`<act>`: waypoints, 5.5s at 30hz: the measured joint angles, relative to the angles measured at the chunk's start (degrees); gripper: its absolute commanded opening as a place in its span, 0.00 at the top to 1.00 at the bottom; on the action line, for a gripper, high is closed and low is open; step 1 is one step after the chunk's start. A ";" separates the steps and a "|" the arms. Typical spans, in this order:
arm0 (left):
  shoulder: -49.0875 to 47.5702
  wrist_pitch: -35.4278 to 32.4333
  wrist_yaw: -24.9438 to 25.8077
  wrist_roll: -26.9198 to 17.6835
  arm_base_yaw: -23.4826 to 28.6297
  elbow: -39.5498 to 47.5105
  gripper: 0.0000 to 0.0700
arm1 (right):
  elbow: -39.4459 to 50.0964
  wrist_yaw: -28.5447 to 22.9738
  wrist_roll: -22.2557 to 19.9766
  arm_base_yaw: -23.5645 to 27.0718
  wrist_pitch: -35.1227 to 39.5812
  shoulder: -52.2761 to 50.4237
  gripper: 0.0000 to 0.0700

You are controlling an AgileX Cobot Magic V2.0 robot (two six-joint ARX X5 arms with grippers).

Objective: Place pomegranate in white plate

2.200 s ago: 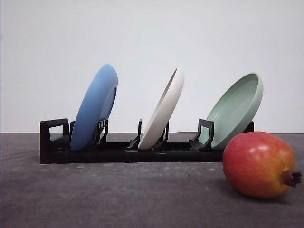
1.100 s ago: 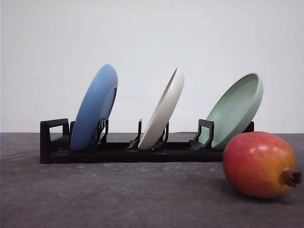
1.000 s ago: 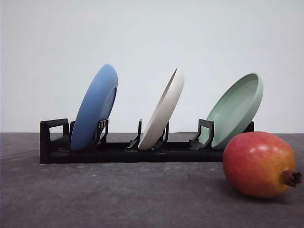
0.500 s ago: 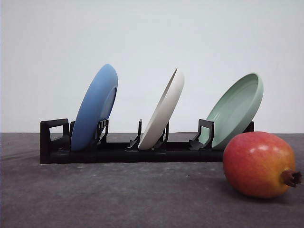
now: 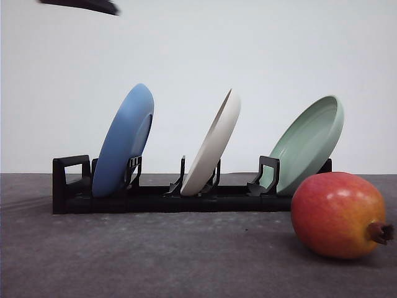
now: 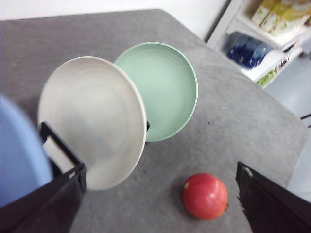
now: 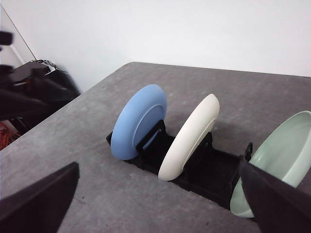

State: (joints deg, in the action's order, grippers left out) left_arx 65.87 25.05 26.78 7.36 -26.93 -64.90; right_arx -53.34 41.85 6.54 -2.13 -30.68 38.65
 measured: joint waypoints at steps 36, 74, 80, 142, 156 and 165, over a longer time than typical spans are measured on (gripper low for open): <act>40.06 0.31 -17.87 0.39 -13.29 -23.54 0.46 | 0.00 0.00 2.93 0.00 -0.20 0.00 0.04; 16.64 19.38 -17.82 -0.37 -23.22 -23.61 1.00 | 0.00 0.00 2.93 0.00 -0.35 0.00 0.04; 11.22 32.97 -23.06 -2.49 -28.89 -23.61 1.00 | 0.00 0.00 2.93 0.00 -1.80 0.00 0.04; 18.43 14.69 -43.97 3.58 -45.69 5.84 0.09 | 0.00 0.13 3.41 -0.17 -6.22 0.22 0.04; -9.93 21.94 -44.33 9.14 -45.69 5.84 0.10 | -0.13 -4.32 1.34 -10.68 -18.62 15.33 0.04; -26.85 25.39 -47.52 11.36 -45.69 7.83 0.10 | -0.13 -14.58 0.03 -16.82 -19.04 27.96 0.04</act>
State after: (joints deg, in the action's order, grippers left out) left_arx 39.01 50.44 -20.74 18.72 -72.62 -57.08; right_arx -53.47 27.27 6.57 -18.95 -49.71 66.61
